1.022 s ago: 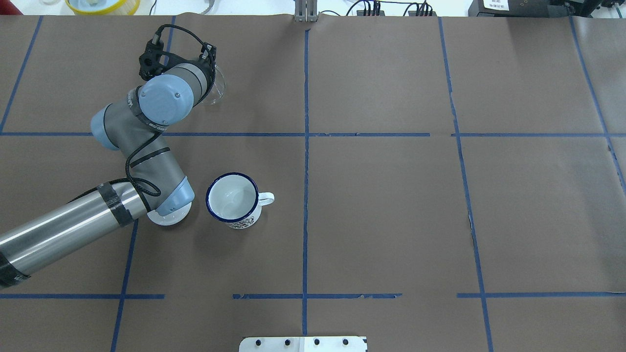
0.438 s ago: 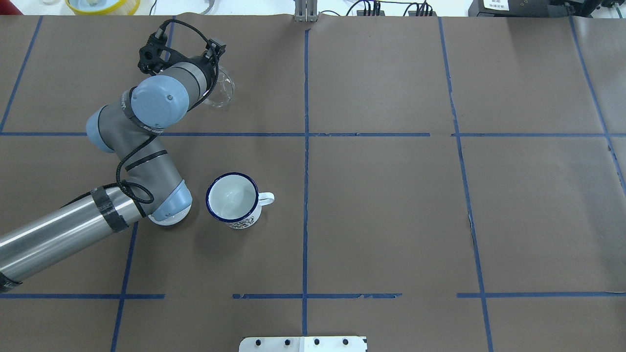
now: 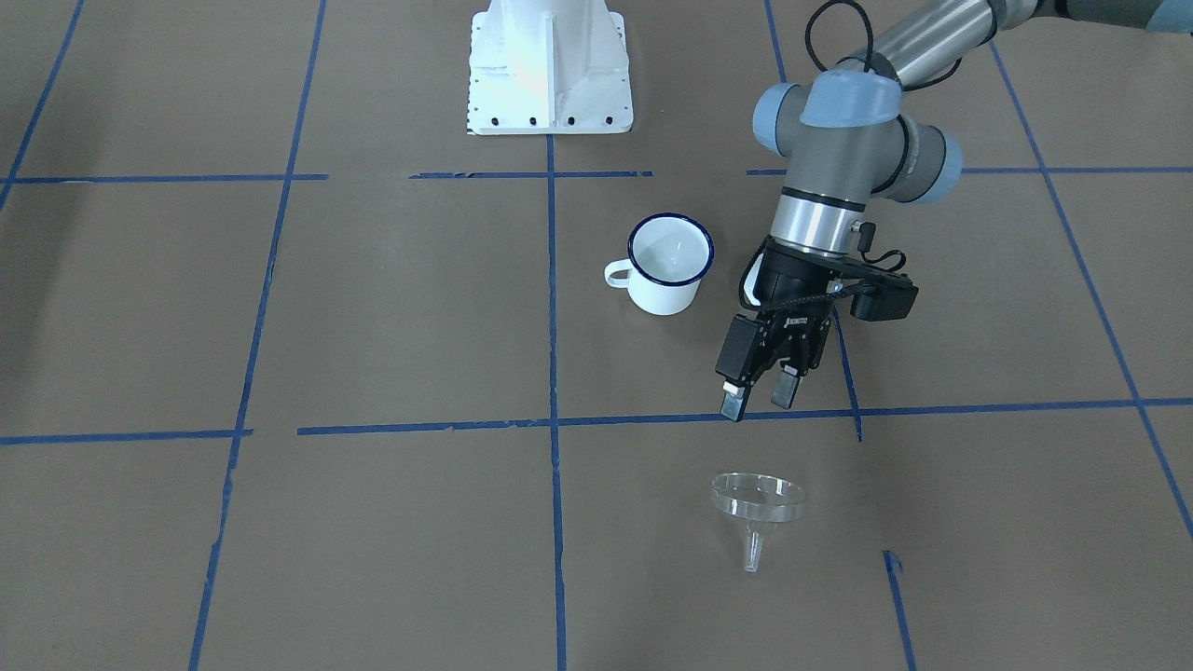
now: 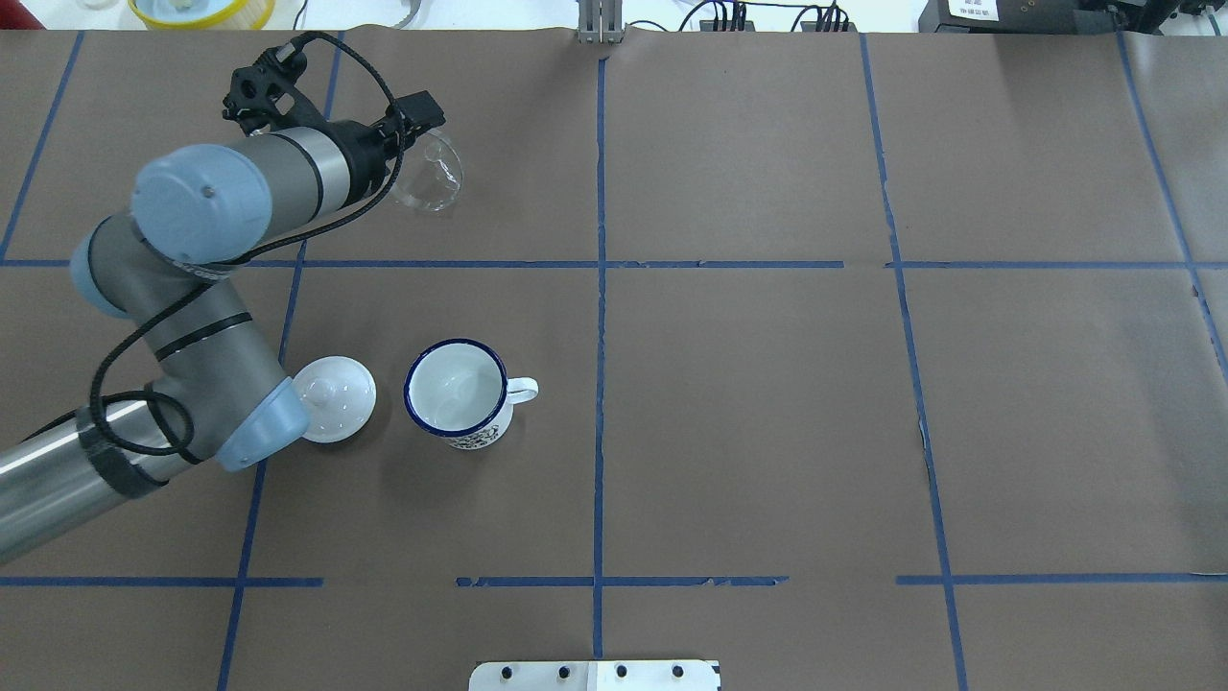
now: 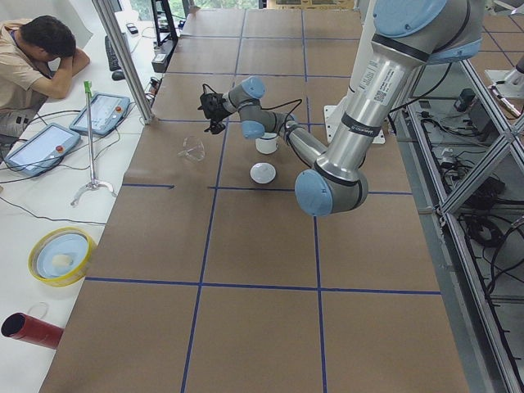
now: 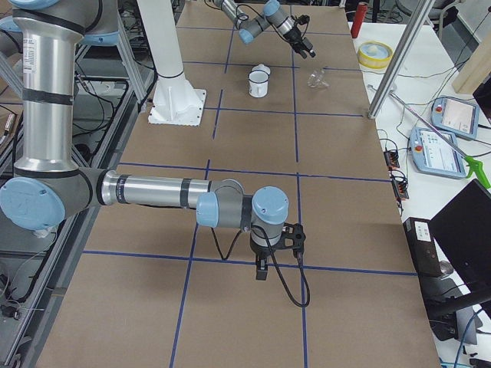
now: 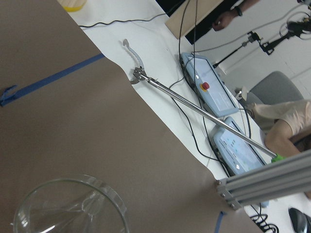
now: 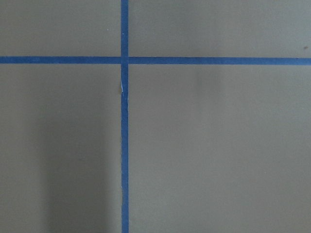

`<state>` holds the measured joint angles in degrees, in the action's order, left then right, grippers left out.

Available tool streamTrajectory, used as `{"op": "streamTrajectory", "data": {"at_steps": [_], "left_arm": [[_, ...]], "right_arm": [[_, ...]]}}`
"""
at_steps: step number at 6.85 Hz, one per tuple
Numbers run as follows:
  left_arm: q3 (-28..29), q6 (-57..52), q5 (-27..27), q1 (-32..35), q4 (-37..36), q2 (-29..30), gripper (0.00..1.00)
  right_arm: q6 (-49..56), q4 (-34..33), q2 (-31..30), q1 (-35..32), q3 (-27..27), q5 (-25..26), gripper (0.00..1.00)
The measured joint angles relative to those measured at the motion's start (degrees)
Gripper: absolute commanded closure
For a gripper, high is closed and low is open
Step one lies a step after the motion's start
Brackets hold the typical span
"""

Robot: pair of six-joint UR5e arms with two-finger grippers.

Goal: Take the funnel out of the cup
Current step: 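Open the left gripper and move it back toward the white lid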

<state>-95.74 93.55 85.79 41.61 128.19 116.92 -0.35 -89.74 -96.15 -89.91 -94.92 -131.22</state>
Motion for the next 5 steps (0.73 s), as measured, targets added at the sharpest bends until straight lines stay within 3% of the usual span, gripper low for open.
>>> {"op": "streamTrajectory", "data": {"at_steps": [2,3,5], "left_arm": [[-11.1,-16.6,6.3,1.7,-15.1,-3.5,0.0],[-13.7,-26.0,8.9,1.9,-20.3,-4.3,0.0],[-16.5,-40.9,19.5,2.7,-29.4,-6.1,0.0]], "right_arm": [[0.0,0.0,0.0,0.0,0.0,0.0,0.0],[0.0,0.0,0.0,0.0,0.0,0.0,0.0],[0.0,0.0,0.0,0.0,0.0,0.0,0.0]]}}
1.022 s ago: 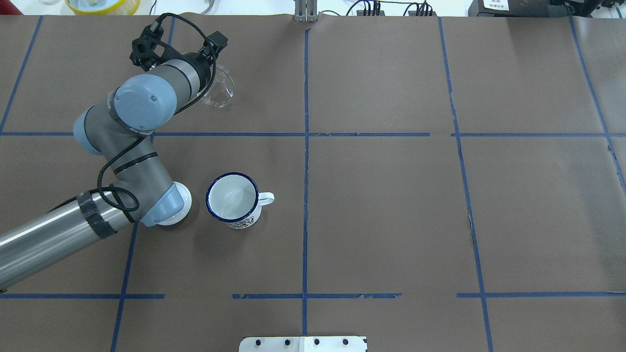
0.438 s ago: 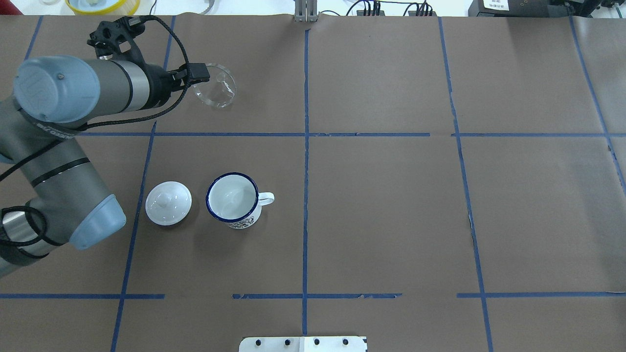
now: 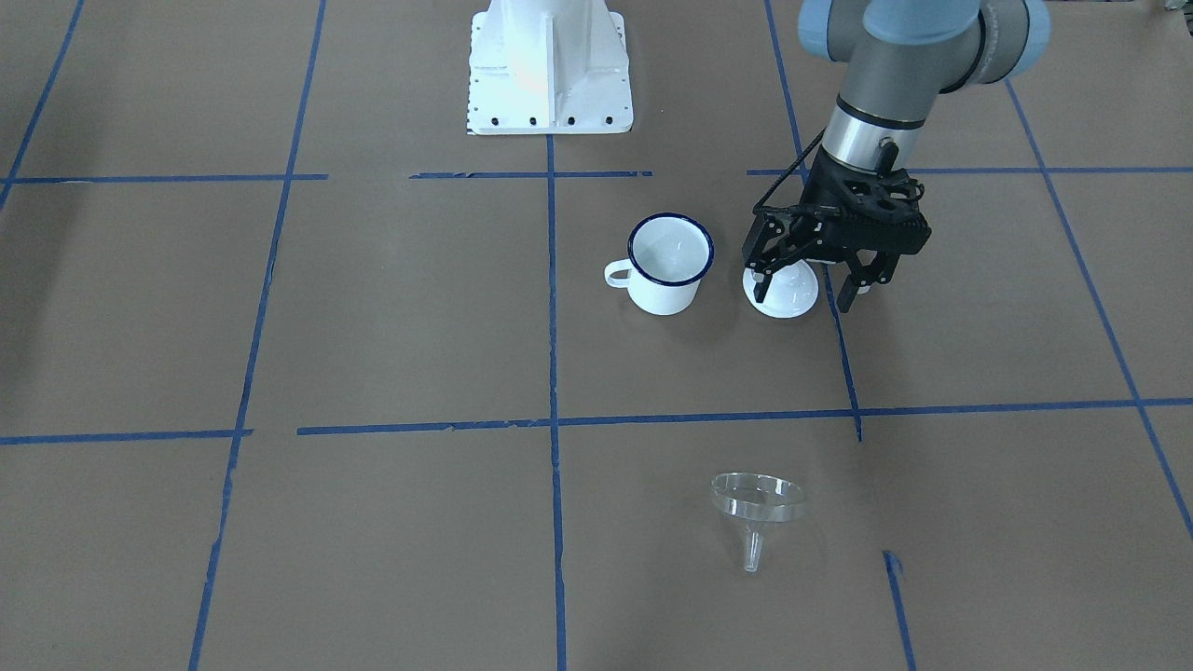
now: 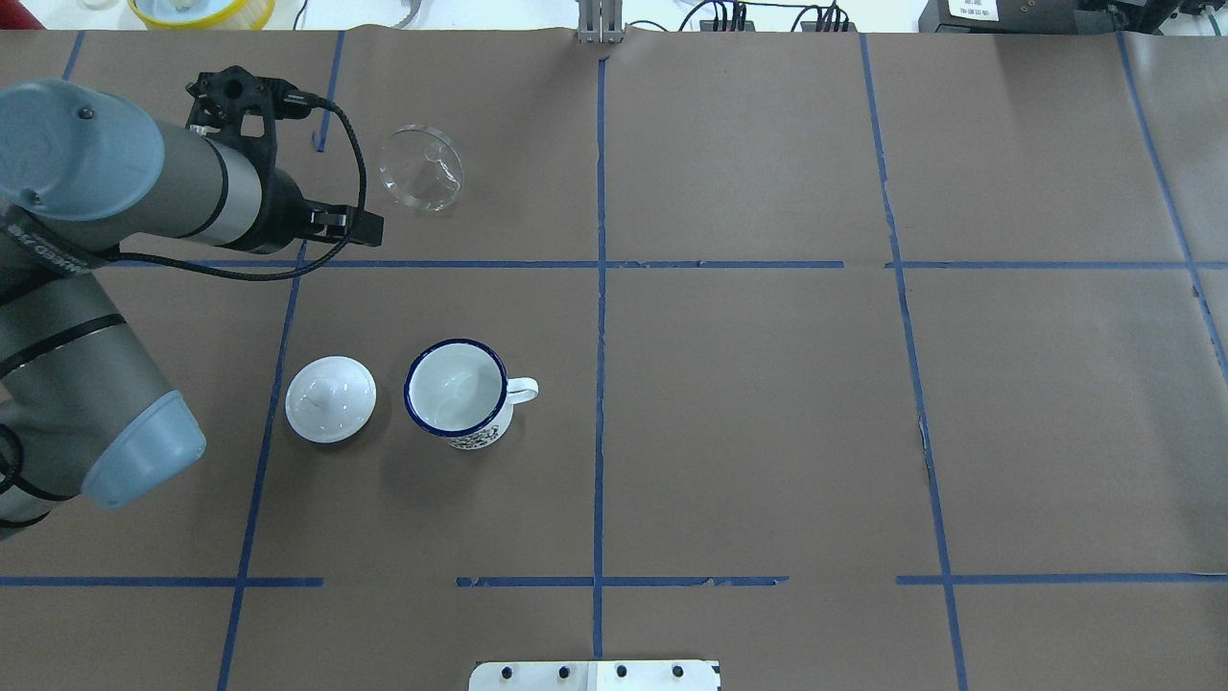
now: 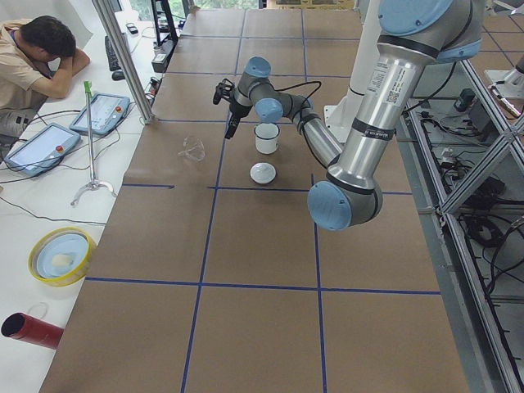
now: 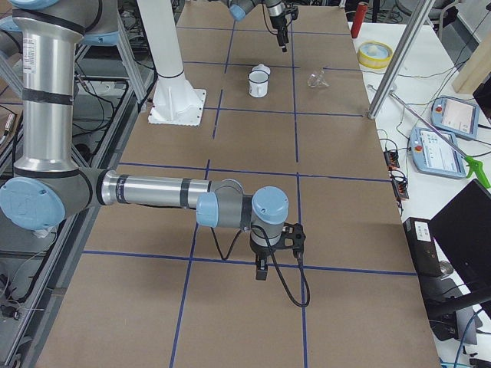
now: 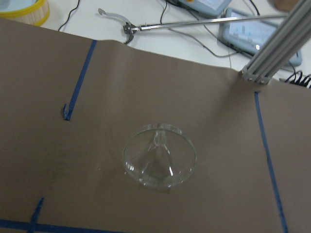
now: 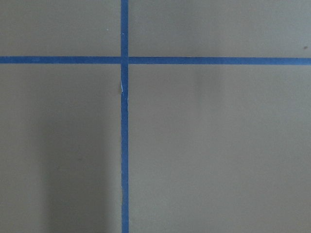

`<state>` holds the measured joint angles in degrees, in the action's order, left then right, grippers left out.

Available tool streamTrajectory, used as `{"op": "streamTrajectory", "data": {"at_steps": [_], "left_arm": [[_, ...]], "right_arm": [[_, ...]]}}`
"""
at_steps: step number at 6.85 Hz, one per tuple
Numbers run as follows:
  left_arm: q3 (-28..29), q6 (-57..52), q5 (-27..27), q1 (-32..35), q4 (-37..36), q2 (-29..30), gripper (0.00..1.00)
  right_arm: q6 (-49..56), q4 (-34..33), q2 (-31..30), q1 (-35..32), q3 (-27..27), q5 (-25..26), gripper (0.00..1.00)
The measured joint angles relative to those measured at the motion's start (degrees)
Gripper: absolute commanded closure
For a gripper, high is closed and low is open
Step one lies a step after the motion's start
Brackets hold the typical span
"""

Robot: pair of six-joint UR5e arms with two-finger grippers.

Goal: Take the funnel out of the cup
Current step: 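Open the left gripper and move it back toward the white lid, then lower the left gripper onto the white lid's knob and grasp it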

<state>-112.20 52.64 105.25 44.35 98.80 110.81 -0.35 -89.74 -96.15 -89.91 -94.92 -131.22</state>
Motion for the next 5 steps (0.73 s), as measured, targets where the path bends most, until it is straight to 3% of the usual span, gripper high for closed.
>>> {"op": "streamTrajectory", "data": {"at_steps": [2,5], "left_arm": [[-3.0,0.4,3.5,-0.2,-2.9,-5.4,0.0],[-0.8,13.5,5.3,-6.0,-1.5,-7.7,0.0]], "right_arm": [[0.0,0.0,0.0,0.0,0.0,0.0,0.0],[0.0,0.0,0.0,0.0,0.0,0.0,0.0]]}}
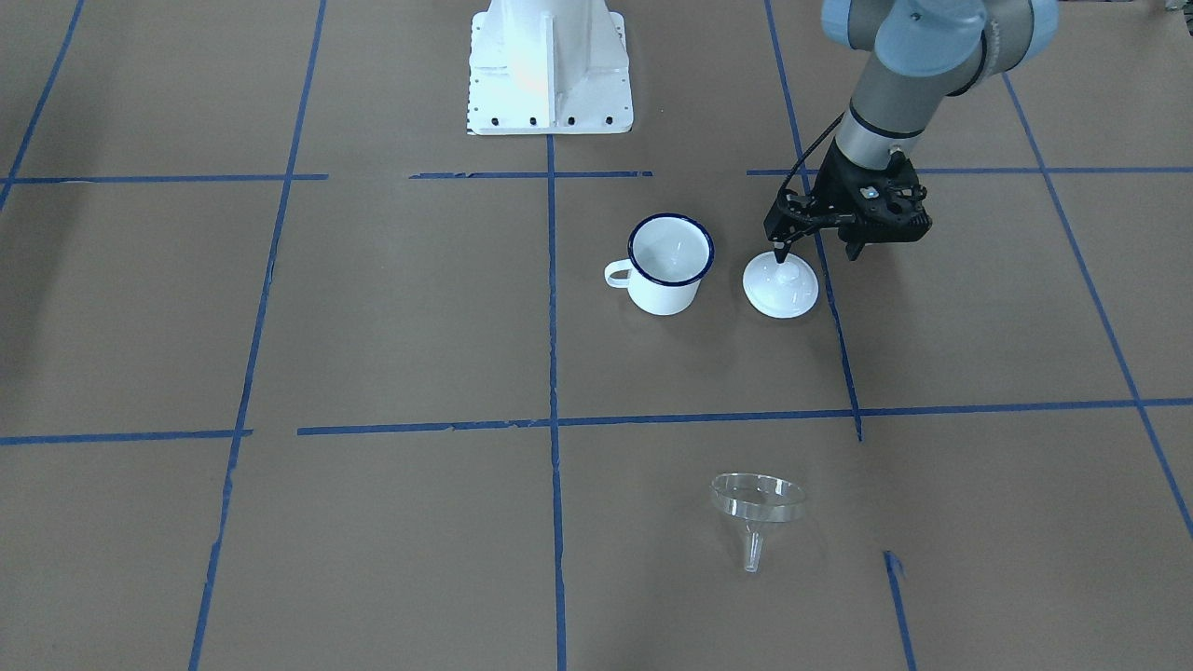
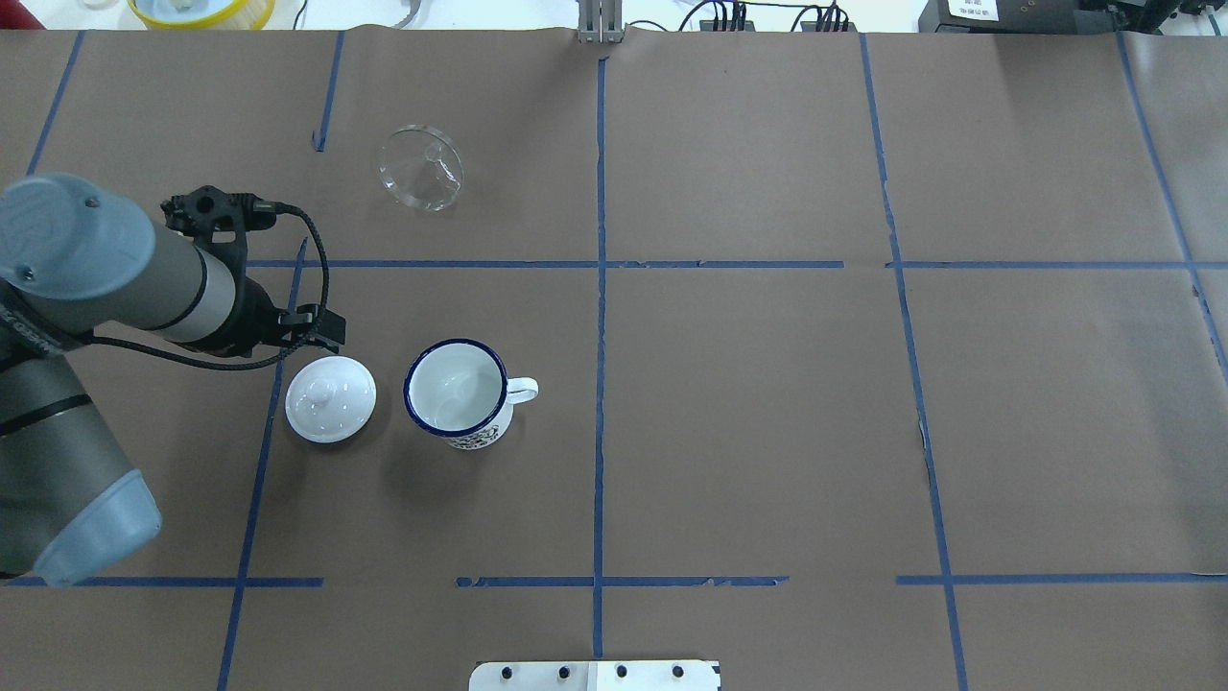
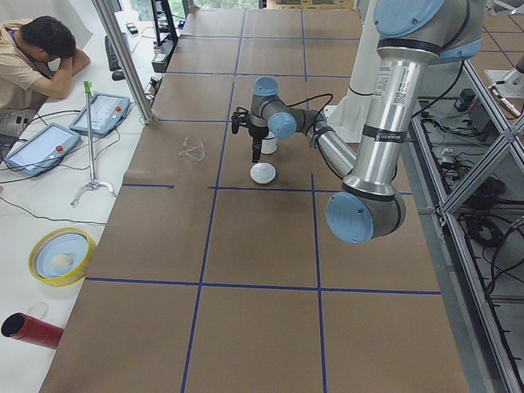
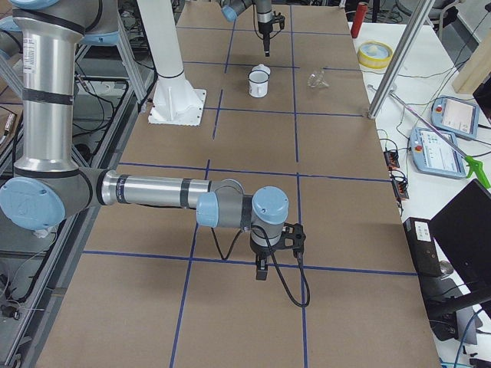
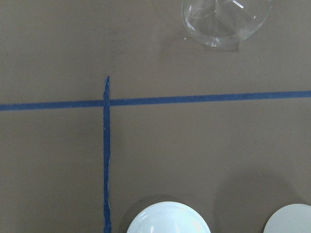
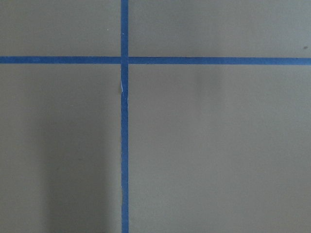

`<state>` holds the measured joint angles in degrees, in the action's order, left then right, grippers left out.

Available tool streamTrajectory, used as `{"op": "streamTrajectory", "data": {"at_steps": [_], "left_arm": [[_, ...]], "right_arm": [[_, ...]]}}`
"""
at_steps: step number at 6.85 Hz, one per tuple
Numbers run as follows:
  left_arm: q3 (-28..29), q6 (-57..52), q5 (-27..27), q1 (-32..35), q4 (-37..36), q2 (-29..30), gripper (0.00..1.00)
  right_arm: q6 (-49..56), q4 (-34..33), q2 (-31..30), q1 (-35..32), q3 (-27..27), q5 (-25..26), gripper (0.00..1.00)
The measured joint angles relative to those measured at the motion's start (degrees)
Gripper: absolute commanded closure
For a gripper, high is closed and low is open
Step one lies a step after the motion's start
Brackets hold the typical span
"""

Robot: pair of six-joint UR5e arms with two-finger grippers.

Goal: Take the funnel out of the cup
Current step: 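Lower the left gripper onto the white lid's knob and grasp it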

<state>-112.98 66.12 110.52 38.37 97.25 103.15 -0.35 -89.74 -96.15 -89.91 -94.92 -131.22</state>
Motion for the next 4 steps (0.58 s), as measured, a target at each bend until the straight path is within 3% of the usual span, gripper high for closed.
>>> {"op": "streamTrajectory", "data": {"at_steps": [4], "left_arm": [[6.7,4.8,0.1,-3.5,9.9,-0.2,0.0]], "right_arm": [[0.0,0.0,0.0,0.0,0.0,0.0,0.0]]}}
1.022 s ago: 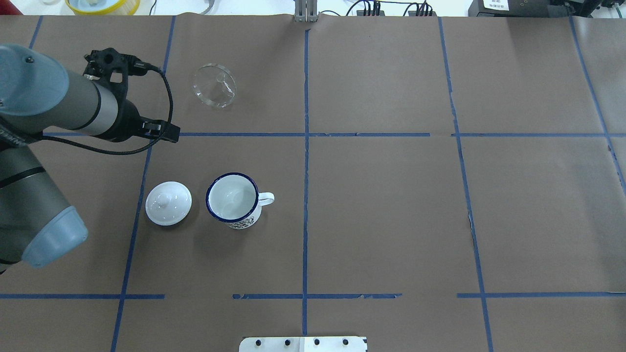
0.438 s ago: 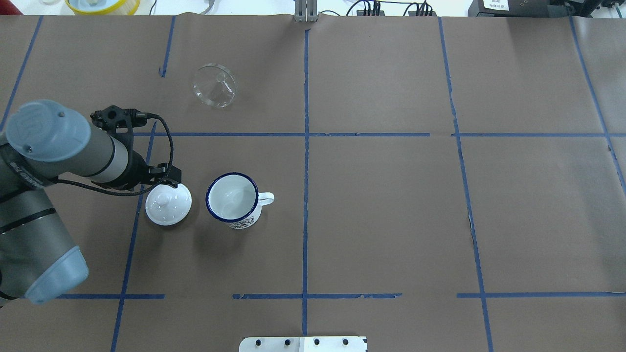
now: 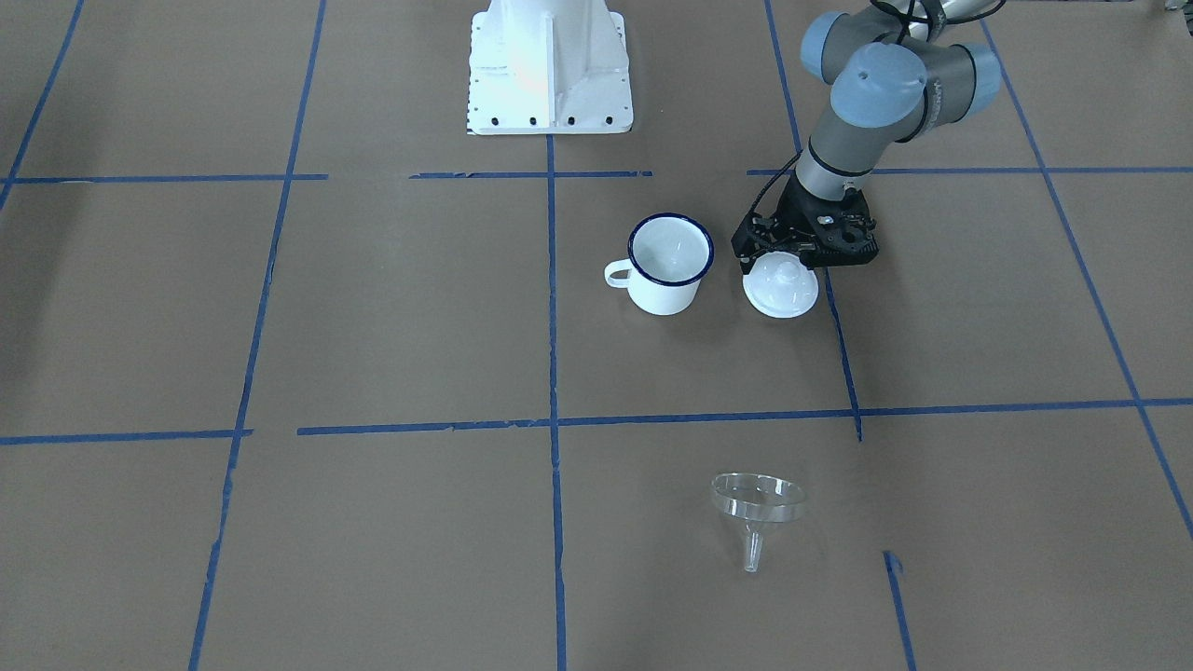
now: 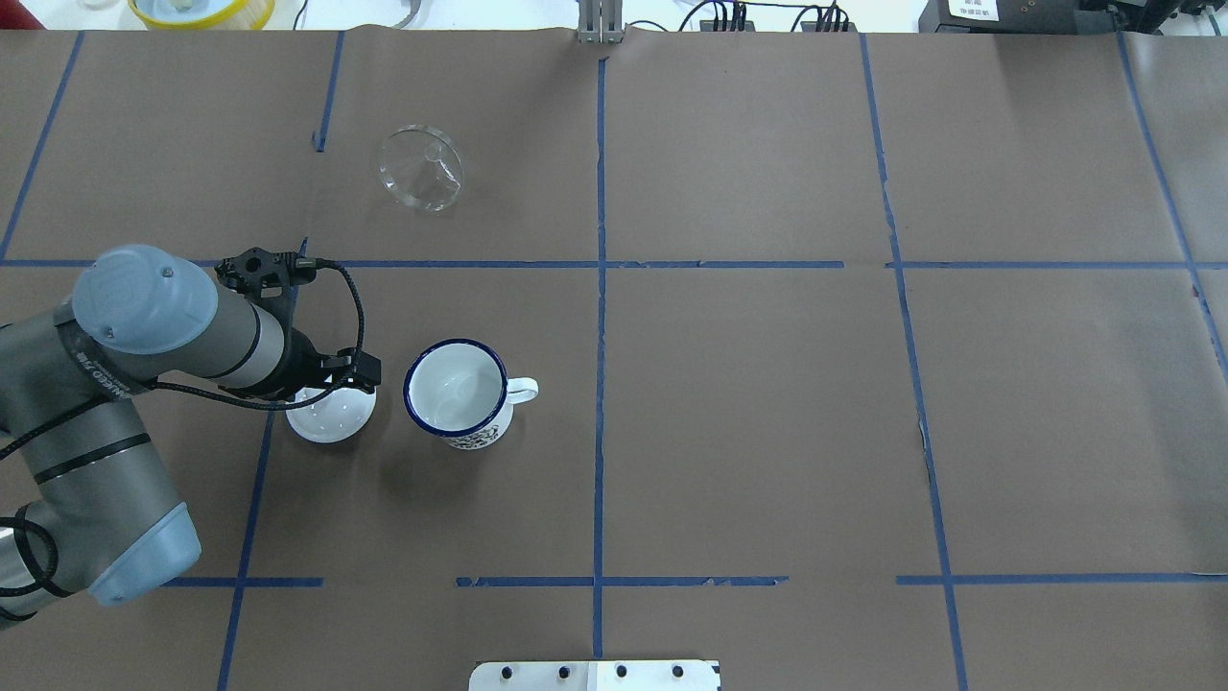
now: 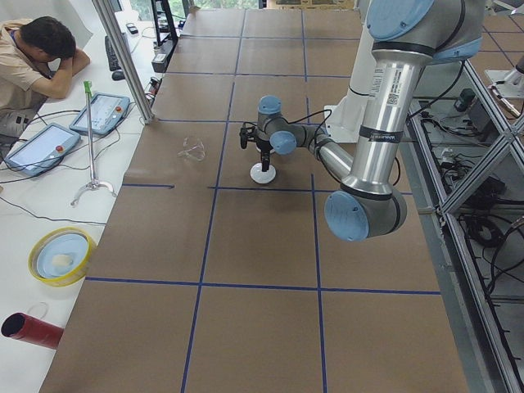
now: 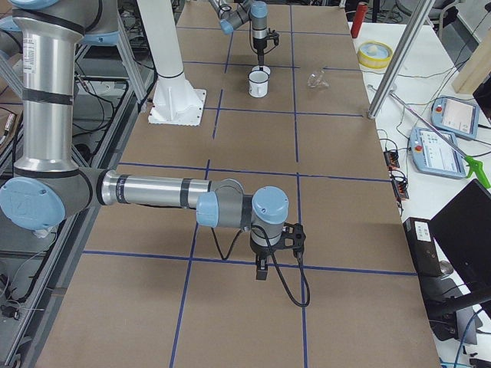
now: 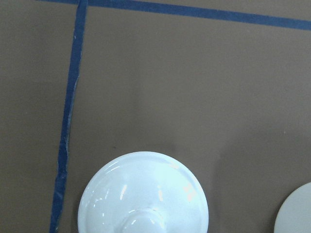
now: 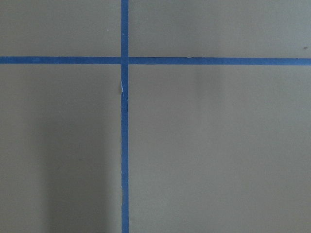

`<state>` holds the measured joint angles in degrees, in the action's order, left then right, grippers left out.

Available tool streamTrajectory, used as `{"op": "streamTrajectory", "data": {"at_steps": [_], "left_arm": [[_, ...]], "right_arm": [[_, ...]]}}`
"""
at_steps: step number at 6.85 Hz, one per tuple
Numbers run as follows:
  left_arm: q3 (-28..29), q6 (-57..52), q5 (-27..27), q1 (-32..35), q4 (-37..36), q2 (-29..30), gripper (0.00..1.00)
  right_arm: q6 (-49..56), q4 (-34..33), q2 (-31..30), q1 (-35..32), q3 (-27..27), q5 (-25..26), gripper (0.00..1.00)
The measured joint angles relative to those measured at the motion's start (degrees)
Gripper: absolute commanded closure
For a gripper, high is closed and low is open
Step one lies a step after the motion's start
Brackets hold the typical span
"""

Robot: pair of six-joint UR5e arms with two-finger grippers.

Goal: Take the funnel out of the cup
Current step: 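Lower the left gripper onto the white lid's knob and grasp it, then lift the white lid off the table with the left gripper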

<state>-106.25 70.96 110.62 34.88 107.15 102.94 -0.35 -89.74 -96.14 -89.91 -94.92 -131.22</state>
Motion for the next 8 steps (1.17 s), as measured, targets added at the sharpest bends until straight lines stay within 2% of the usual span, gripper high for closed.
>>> {"op": "streamTrajectory", "data": {"at_steps": [3,5,6,8], "left_arm": [[0.3,-0.2,-0.1,0.1,-0.1,-0.6,0.0],[0.2,-0.3,-0.2,0.0,-0.2,-1.8,0.08],[0.2,-0.3,-0.3,0.0,-0.2,-1.9,0.16],[0.2,-0.2,-0.4,0.0,-0.2,-1.6,0.49]], "right_arm": [[0.0,0.0,0.0,0.0,0.0,0.0,0.0],[0.0,0.0,0.0,0.0,0.0,0.0,0.0],[0.0,0.0,0.0,0.0,0.0,0.0,0.0],[0.0,0.0,0.0,0.0,0.0,0.0,0.0]]}}
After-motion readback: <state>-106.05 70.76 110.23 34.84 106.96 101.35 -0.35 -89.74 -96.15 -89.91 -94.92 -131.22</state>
